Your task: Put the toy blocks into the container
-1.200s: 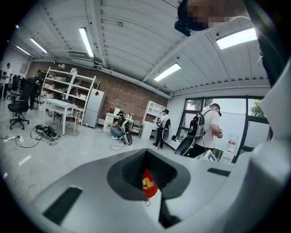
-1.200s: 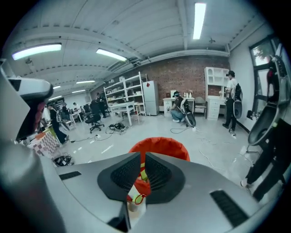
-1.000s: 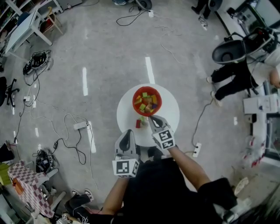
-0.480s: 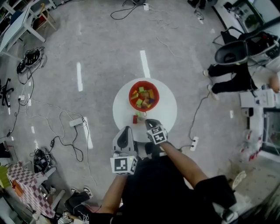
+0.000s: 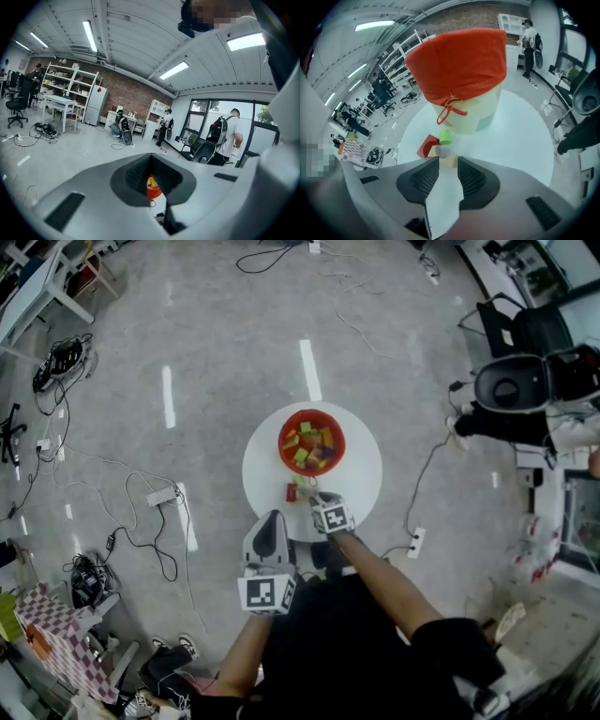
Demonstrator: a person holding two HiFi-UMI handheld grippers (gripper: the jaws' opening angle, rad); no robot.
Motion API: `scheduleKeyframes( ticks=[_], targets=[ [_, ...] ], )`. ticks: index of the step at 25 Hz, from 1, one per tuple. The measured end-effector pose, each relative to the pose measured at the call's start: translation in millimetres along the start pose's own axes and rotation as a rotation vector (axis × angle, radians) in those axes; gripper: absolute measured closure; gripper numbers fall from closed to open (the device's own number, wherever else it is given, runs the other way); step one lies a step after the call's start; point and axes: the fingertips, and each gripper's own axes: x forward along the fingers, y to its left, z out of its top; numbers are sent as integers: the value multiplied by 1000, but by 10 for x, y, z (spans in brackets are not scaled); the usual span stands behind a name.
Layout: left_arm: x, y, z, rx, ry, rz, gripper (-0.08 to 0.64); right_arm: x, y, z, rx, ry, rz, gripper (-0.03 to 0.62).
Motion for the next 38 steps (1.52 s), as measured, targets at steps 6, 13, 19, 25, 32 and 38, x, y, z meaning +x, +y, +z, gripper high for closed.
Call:
scheduleKeyframes(
  ticks=[6,13,19,25,32,38],
  targets=[
    [24,55,-34,3,16,1,572,154,-98,-27,91,34,-44,485],
    [21,105,-108,-21,38,14,572,323,-97,48,177,26,-40,482],
    [49,155,-155,-32,46,23,572,406,-313,77,151,6,-116,483],
    [39,181,-188,-47,58,29,572,392,-264,104,161,0,-118,475],
    [56,199,-197,-46,57,33,572,506,-292,76,173,26,-98,472],
    [74,186,-228,-55,62,34,572,474,-319,3,126,67,-96,528]
  ],
)
